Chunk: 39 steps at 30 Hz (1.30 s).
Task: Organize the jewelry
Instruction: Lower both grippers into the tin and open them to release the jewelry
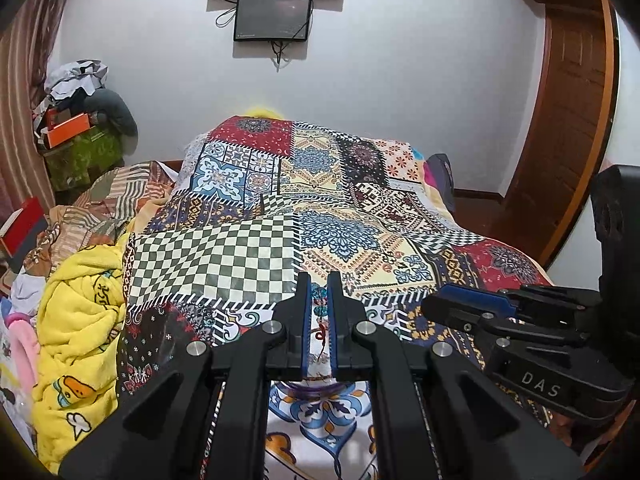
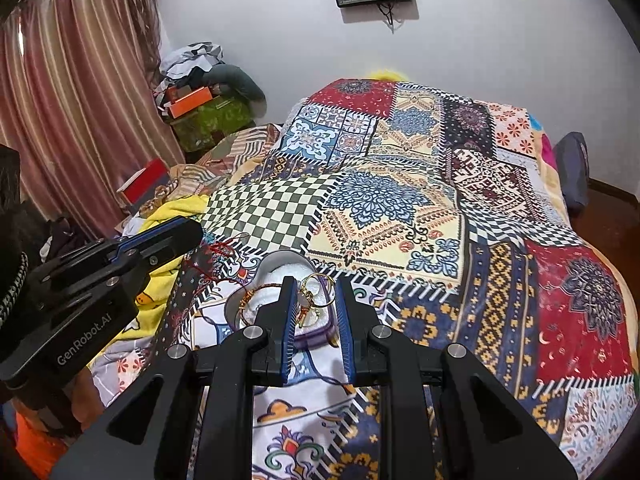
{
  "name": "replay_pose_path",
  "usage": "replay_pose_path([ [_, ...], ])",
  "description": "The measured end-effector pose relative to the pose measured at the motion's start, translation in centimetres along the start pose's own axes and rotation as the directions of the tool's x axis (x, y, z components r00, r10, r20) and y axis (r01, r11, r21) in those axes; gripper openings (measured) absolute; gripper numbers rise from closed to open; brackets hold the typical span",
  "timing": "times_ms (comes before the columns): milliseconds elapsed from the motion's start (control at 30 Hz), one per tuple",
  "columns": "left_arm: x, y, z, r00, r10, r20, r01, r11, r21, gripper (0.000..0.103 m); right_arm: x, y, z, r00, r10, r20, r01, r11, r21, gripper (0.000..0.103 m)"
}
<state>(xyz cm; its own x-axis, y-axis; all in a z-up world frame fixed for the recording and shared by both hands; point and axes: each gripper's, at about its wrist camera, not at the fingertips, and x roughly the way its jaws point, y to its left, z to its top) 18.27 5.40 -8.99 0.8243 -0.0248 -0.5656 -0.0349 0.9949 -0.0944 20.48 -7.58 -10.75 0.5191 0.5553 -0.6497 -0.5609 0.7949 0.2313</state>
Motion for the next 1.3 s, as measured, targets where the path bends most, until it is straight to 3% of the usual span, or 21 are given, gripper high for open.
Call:
replay_pose_path([
  [233,2.3,1.1,-0.3,0.999,-0.001,-0.035,0.0,1.0,-0.027,0.005,1.9,0.8,-0.1,0.999,0.013,-0.029,-0.014,0.999,-0.038,0.017],
  [667,6.7,2.2,-2.7,0.985,-0.032,-0.167,0.021,0.997,-0.072,0.005,5.2,1.6,-1.2,0.992,0.027,-0.121,-0.04,0.993,-0.109,0.017],
  [900,6.0,2.6,-2.7,0.986,-0.02,-0.164,0.008,0.997,-0.072,0.006,6.4,1.9,-1.8,0.986,0.048,-0.157,-0.066,0.992,-0.11,0.017],
  [1100,5.0,3.0,-2.7,0.988,0.007,-0.152,-0.017,0.998,-0.062,0.018,7.0,2.5,-2.0,0.983,0.058,-0.176,-0.081,0.989,-0.127,0.017],
  [1300,5.0,3.5,-3.3,0.986,0.017,-0.166,-0.029,0.997,-0.073,0.019,7.4,2.7,-2.2,0.982,0.044,-0.186,-0.069,0.989,-0.133,0.017],
])
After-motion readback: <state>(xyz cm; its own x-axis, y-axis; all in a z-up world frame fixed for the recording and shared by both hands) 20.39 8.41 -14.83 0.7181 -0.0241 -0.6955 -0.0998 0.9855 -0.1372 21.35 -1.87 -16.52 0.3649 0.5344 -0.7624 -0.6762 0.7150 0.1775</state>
